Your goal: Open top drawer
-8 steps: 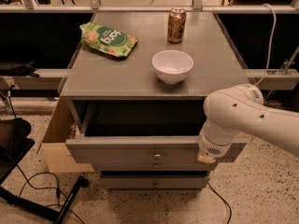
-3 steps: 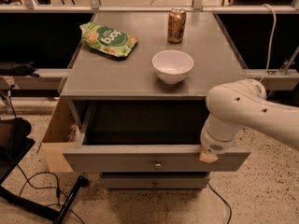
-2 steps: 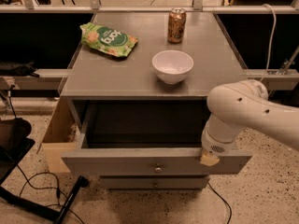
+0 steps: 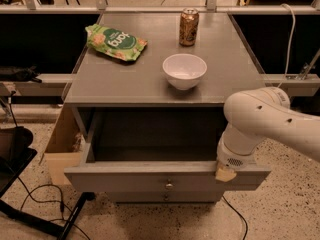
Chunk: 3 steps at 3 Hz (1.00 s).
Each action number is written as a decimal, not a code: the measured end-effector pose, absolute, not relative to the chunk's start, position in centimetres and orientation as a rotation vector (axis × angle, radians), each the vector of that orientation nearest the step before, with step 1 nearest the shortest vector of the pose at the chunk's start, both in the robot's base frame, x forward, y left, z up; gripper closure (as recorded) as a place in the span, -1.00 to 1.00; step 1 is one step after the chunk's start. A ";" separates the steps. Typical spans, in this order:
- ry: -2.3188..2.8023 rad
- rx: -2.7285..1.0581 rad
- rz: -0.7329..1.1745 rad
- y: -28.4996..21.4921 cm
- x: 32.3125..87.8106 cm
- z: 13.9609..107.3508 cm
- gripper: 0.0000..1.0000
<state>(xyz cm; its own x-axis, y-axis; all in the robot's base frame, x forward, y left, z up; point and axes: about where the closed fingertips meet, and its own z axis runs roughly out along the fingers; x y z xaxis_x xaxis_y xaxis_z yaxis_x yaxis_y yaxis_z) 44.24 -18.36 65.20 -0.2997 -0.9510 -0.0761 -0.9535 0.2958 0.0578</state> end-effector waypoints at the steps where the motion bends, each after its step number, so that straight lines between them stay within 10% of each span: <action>1: 2.523 -1.840 0.175 -18.6 43.1 65.2 1.00; 3: 2.541 -1.870 0.266 -18.8 39.4 65.8 1.00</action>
Offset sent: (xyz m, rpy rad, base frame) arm -0.4893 -0.0958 0.0685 0.3422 0.8469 -0.2607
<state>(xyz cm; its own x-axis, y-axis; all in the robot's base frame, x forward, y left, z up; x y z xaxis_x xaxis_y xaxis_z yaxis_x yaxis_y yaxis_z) 39.35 -18.84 65.77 -0.3023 -0.9499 -0.0795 -0.9457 0.2884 0.1497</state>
